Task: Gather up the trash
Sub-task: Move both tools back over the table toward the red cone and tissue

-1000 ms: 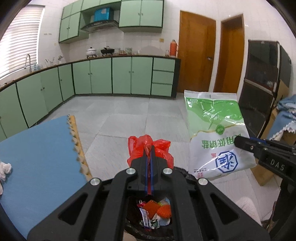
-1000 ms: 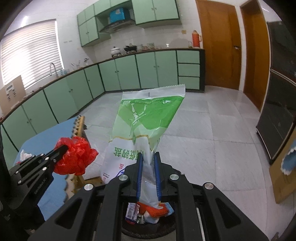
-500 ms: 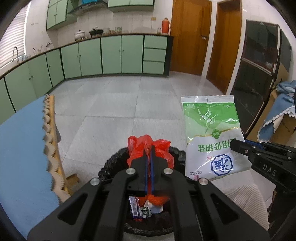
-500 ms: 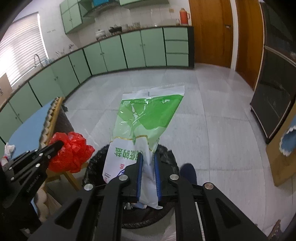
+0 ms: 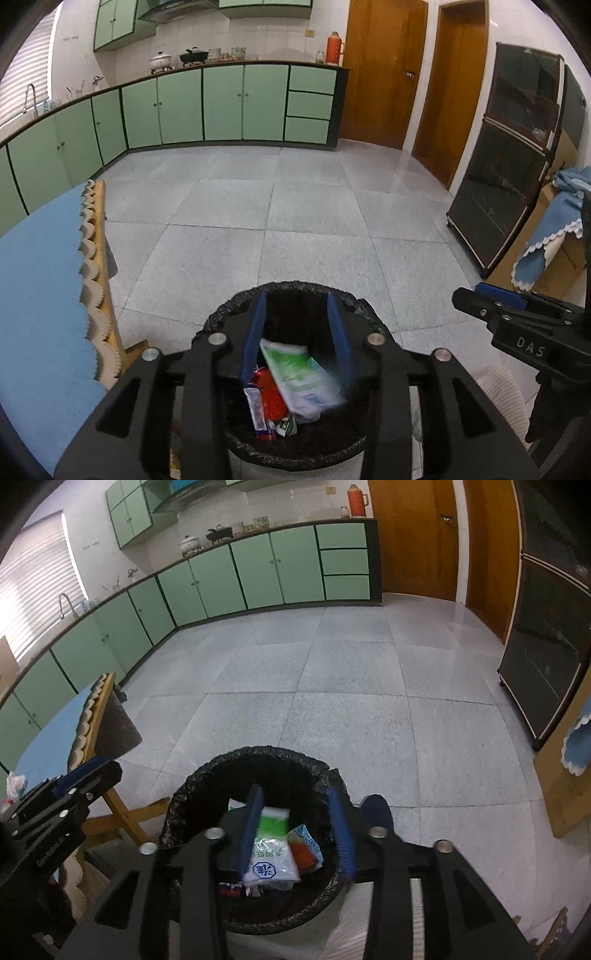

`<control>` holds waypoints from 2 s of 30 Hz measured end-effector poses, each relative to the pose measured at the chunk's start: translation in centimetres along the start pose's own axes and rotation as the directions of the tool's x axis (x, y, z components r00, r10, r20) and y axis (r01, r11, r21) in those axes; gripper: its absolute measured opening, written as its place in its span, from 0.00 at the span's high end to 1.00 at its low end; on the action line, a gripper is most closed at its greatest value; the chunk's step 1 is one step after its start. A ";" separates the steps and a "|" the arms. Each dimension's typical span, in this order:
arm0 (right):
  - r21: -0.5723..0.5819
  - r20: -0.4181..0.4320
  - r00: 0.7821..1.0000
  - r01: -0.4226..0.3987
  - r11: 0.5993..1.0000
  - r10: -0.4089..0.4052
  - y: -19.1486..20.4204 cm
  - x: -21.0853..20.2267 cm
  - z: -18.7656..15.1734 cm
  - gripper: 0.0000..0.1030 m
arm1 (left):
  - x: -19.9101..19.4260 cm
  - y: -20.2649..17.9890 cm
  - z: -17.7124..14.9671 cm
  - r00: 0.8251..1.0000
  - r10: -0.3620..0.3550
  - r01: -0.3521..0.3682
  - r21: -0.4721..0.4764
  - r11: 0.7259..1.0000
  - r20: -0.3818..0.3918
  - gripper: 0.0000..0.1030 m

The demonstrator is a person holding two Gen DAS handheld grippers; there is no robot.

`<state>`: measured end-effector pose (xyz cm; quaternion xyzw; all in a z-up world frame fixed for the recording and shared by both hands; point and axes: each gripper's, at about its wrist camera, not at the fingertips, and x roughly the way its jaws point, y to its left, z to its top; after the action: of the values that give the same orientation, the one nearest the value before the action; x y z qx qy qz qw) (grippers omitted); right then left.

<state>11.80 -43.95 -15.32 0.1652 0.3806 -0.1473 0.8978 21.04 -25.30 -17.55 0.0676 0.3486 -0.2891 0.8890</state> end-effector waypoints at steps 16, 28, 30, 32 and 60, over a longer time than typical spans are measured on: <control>-0.114 0.241 0.963 -0.092 0.989 0.117 7.4 -7.9 3.6 0.09 | -11.1 6.8 3.3 0.967 0.142 -0.122 -0.104 0.987 0.213 0.33; -0.255 0.267 0.918 -0.227 0.940 0.294 18.2 -9.0 4.2 0.06 | -19.9 12.9 3.6 0.909 0.311 -0.263 -0.198 0.944 0.279 0.28; -0.277 0.260 0.912 -0.243 0.930 0.316 19.9 -8.9 4.3 0.06 | -21.2 13.9 3.6 0.898 0.334 -0.278 -0.218 0.936 0.288 0.27; -0.295 0.257 0.907 -0.254 0.921 0.333 21.4 -8.9 4.2 0.06 | -22.3 15.0 3.4 0.888 0.350 -0.287 -0.235 0.929 0.297 0.26; -0.467 0.107 0.875 -0.374 0.801 0.471 38.6 -3.6 -1.1 0.06 | -24.6 37.5 -8.5 0.766 0.643 -0.573 -0.486 0.660 -0.029 0.22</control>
<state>23.78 -8.20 -6.33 0.0260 0.2561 0.1288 0.9577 22.65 19.81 -10.76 -0.0570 0.2988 0.1138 0.9458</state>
